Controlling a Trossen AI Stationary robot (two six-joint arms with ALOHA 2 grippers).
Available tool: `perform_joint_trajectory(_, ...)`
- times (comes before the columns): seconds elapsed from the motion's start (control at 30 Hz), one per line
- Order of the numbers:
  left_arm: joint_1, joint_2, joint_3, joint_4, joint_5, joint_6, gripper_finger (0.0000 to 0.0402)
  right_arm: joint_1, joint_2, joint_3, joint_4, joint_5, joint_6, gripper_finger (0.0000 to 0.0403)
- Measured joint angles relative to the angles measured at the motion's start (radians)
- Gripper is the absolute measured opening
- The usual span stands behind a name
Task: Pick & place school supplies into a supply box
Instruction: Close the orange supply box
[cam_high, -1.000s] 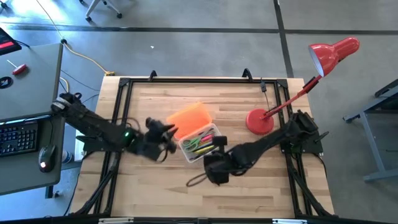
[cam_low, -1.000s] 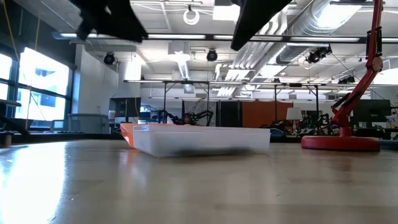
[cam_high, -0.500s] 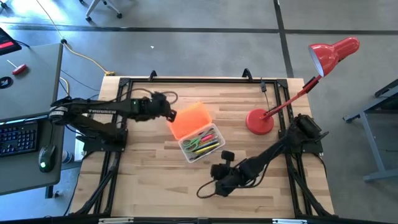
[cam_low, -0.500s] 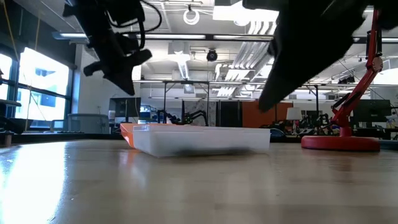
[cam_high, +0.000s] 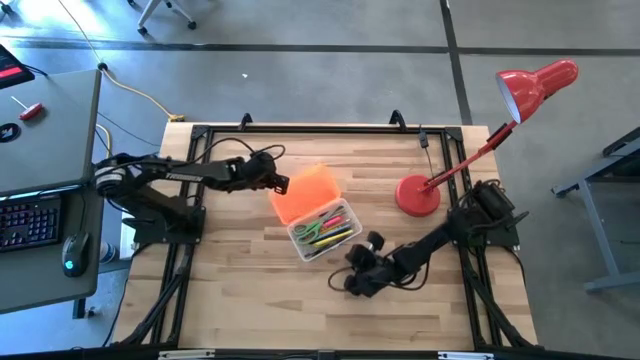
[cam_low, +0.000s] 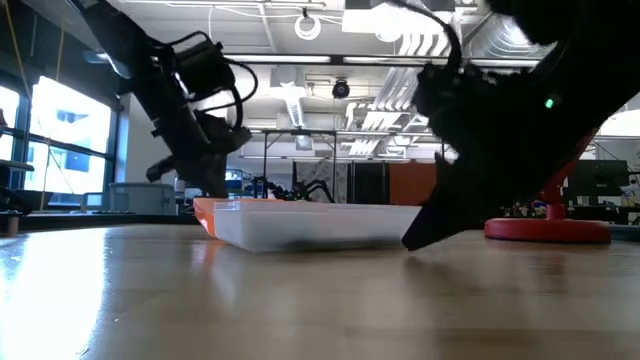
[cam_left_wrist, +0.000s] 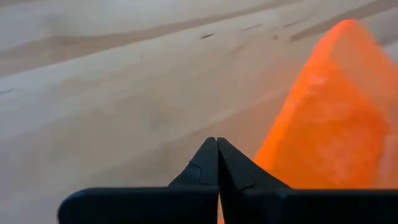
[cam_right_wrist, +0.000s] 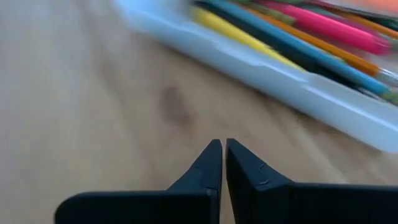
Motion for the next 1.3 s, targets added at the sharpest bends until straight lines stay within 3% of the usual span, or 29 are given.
perform_joint_trajectory(0.1, 0.038, 0.048, 0.000, 0.033, 0.032, 0.008, 0.0022, -0.029, -0.001, -0.047, 0.057, 0.003, 0.015, 0.0000)
perform_joint_trajectory(0.27, 0.069, 0.110, 0.000, 0.109, 0.188, 0.038, 0.0010, -0.068, -0.002, -0.101, 0.161, -0.002, -0.008, 0.0000)
perform_joint_trajectory(0.57, 0.067, 0.083, 0.017, 0.269, 0.378, 0.052, 0.0018, -0.086, -0.002, -0.108, 0.188, -0.009, -0.060, 0.0000)
perform_joint_trajectory(0.97, -0.076, 0.073, 0.135, 0.288, 0.378, 0.054, 0.0019, -0.095, -0.002, -0.108, 0.184, -0.011, -0.055, 0.0000)
perform_joint_trajectory(1.1, -0.157, 0.072, 0.178, 0.290, 0.393, 0.052, 0.0010, -0.110, -0.002, -0.108, 0.184, -0.015, -0.054, 0.0000)
perform_joint_trajectory(1.3, -0.289, 0.082, 0.215, 0.247, 0.388, 0.052, 0.0030, -0.142, 0.001, -0.107, 0.185, -0.001, -0.055, 0.0000)
